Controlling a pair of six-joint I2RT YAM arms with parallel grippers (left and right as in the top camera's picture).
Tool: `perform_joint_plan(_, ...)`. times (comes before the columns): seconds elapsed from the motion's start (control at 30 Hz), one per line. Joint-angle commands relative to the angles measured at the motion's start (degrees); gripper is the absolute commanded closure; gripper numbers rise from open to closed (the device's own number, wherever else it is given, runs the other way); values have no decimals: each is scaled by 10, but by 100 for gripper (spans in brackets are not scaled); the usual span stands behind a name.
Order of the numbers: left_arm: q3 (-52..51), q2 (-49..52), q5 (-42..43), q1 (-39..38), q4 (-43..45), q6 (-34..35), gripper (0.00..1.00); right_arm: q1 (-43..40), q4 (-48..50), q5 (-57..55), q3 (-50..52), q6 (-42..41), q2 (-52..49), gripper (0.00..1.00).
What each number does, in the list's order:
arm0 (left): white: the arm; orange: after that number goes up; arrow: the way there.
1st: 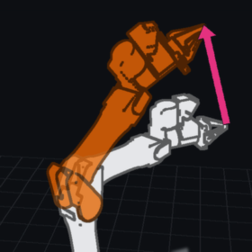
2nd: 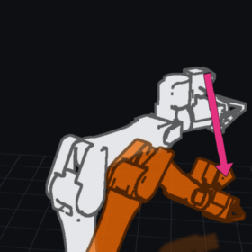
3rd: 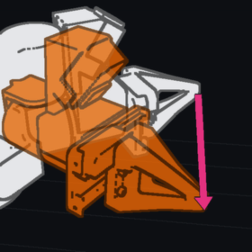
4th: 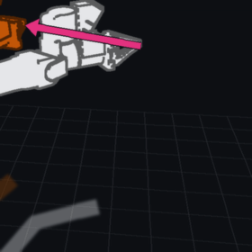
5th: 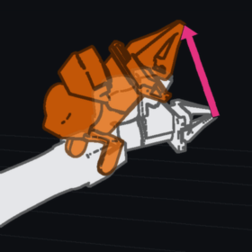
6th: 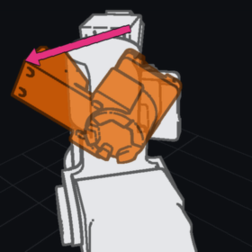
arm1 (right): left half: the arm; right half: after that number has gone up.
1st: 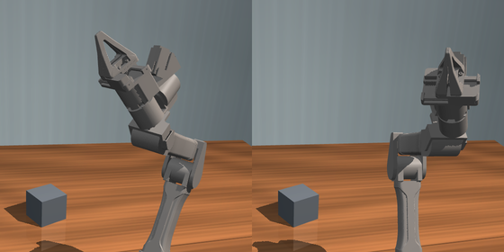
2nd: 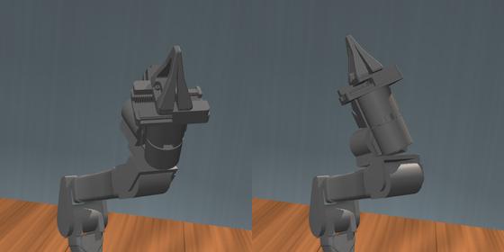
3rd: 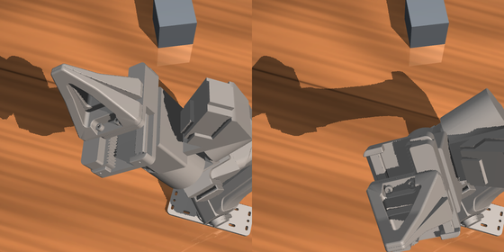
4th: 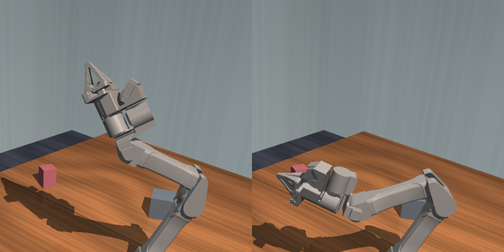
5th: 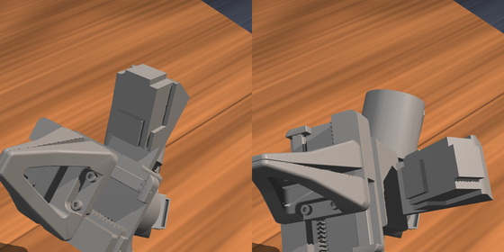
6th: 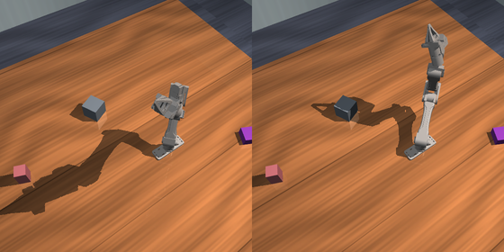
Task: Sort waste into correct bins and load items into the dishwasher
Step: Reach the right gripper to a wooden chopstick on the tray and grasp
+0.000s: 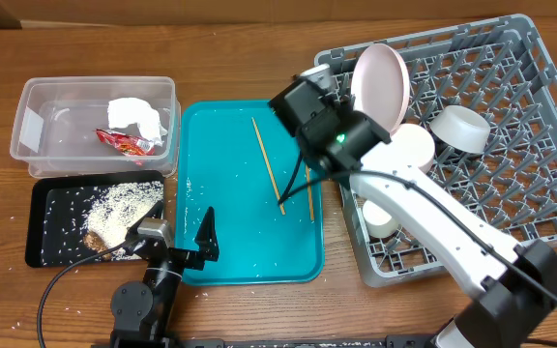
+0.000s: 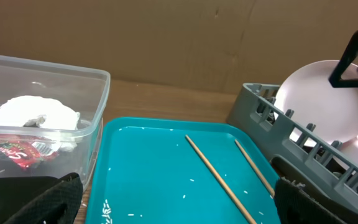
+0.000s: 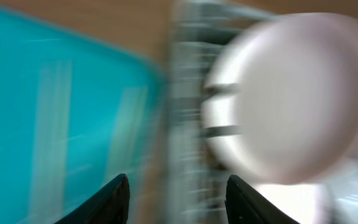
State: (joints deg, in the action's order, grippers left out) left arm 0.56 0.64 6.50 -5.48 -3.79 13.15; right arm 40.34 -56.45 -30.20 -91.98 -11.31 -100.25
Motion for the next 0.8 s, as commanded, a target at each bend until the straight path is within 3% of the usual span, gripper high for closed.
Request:
perform_joint_plan(0.0, -3, -4, 4, 3, 0, 2, 0, 11, 4, 306, -12, -13, 14, 52)
perform_joint_plan(0.1, -3, -4, 4, 3, 0, 2, 0, 12, 16, 369, 1, -55, -12, 53)
perform_joint_plan(0.43, -3, -4, 4, 3, 0, 2, 0, 11, 56, 363, 20, -84, -164, 51)
perform_joint_plan(0.63, -3, -4, 4, 3, 0, 2, 0, 8, 104, 363, 20, -144, -241, 50)
perform_joint_plan(0.7, -3, -4, 4, 3, 0, 2, 0, 5, 103, 363, 20, -176, -252, 59)
perform_joint_plan(0.77, -3, -4, 4, 3, 0, 1, 0, 4, 101, 363, 20, -188, -252, 86)
